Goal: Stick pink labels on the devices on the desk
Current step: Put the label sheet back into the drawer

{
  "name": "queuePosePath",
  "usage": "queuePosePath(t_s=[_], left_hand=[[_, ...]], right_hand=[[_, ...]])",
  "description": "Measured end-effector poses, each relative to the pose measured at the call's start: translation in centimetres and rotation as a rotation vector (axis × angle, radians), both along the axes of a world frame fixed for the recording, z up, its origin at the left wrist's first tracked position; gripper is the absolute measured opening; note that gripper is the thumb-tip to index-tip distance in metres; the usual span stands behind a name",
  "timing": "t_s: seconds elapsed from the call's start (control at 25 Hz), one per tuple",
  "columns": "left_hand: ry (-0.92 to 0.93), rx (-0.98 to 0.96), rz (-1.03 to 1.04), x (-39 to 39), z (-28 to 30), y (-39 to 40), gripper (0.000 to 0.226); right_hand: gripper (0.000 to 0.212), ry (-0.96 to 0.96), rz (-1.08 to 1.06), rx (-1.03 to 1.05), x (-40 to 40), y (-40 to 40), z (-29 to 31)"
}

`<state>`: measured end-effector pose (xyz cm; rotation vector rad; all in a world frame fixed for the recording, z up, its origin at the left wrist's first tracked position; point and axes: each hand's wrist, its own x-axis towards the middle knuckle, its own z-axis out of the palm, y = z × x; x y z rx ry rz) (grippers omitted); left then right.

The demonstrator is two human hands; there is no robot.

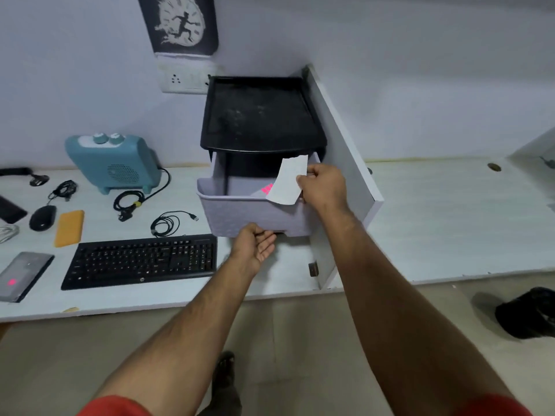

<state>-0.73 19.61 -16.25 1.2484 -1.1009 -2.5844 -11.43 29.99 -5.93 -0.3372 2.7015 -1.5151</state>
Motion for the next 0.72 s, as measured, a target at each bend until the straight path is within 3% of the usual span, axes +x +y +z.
queuePosePath(t_s=[0.2, 0.32, 0.44, 0.56, 0.72], left_hand=[[-0.041, 0.007, 0.007, -0.6, -0.2, -0.3, 0.018], [-0.032, 0.044, 0.047, -0.9, -0.6, -0.6, 0.016], [-0.035, 0.081, 0.070, -1.3, -1.4, -1.0, 0.014], [-0.058, 0.111, 0.061, -1.3, -1.7, -1.2, 0.012], [-0.129, -0.025, 0.036, -1.8, -1.0, -1.2, 0.011]], right_hand=[[0.014, -0.075, 0.131, 0.492, -4.3, -5.6, -1.0], [0.009, -0.195, 0.204, 0.652, -5.7, -8.3, -2.1], [0.015, -0.367, 0.188, 0.661, -6.8, -9.9, -3.7], [0.017, -0.476, 0.161, 0.537, -7.3, -10.1, -4.5], [0.017, -0.211, 0.207, 0.527, -6.9, -9.0, -2.5]])
